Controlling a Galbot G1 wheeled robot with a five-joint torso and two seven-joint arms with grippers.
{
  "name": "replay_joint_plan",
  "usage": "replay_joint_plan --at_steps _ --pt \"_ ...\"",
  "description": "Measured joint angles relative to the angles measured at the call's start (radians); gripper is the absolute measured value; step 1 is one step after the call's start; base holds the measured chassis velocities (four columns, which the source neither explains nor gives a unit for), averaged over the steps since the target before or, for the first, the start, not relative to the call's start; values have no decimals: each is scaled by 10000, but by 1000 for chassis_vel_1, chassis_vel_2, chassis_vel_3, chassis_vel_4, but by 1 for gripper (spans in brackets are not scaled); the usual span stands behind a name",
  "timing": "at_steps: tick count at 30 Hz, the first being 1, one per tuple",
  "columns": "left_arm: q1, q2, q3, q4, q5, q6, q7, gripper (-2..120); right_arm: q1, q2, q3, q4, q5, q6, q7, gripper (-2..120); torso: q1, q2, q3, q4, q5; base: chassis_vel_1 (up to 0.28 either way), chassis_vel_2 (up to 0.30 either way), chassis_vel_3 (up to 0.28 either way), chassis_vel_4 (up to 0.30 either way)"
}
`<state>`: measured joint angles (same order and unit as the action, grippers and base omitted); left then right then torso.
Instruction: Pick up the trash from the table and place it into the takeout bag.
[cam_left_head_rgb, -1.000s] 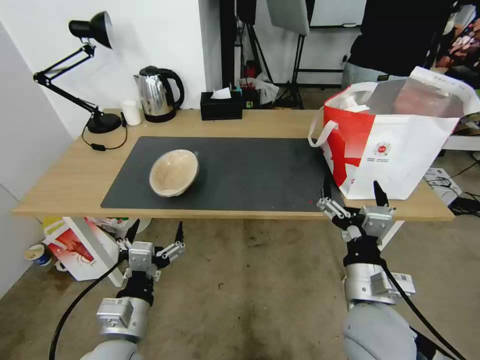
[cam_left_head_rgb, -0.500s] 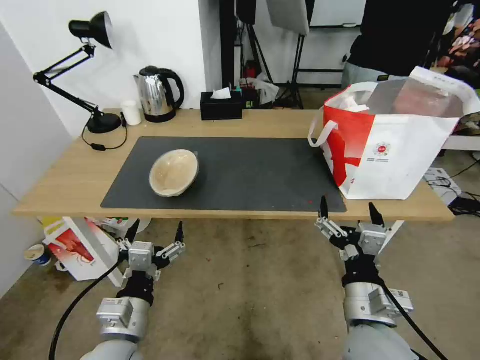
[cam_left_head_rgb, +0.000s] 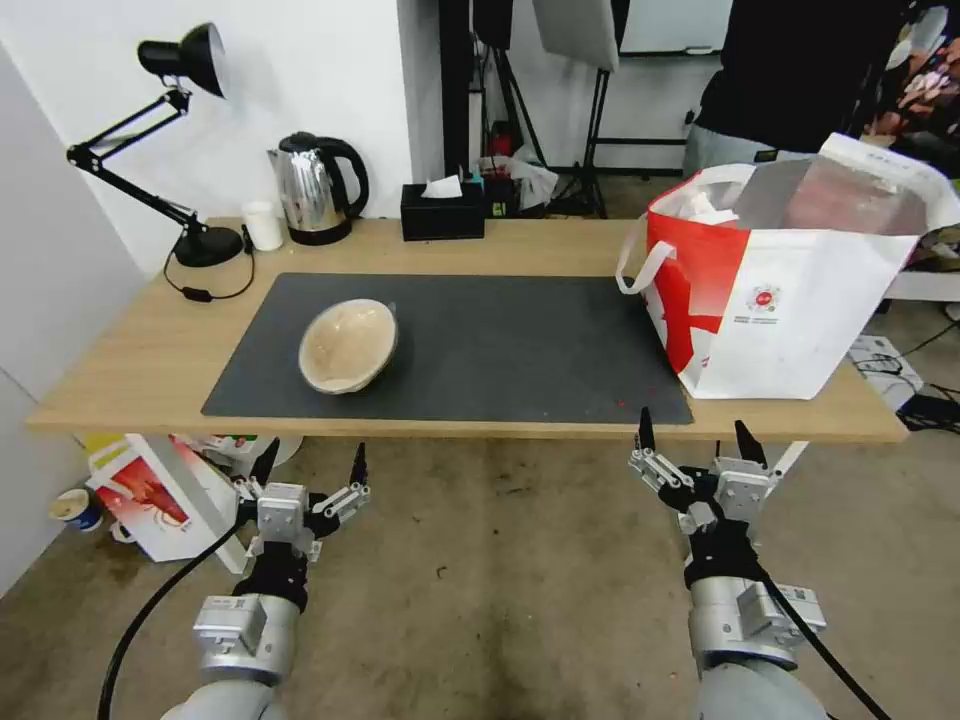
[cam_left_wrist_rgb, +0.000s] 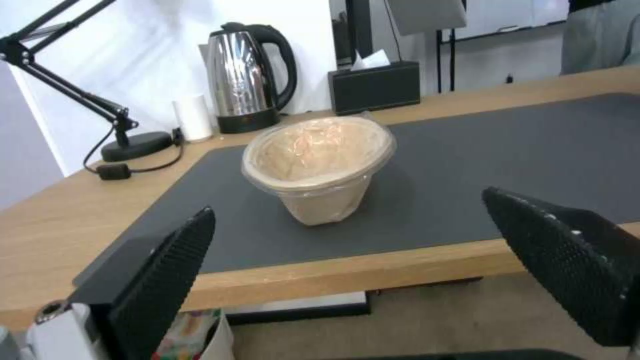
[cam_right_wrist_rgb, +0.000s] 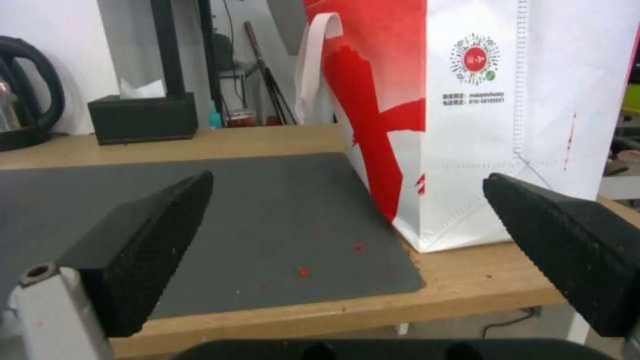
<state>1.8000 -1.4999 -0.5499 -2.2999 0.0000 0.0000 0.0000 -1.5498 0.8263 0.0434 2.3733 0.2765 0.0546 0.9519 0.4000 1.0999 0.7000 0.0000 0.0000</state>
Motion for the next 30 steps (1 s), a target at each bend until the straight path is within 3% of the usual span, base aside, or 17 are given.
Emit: replay_joint_plan --at_steps 30 --pt "0 0 0 0 0 0 0 100 -480 -259 -165 22 -160 -273 -257 100 0 0 0 0 -1 0 0 0 0"
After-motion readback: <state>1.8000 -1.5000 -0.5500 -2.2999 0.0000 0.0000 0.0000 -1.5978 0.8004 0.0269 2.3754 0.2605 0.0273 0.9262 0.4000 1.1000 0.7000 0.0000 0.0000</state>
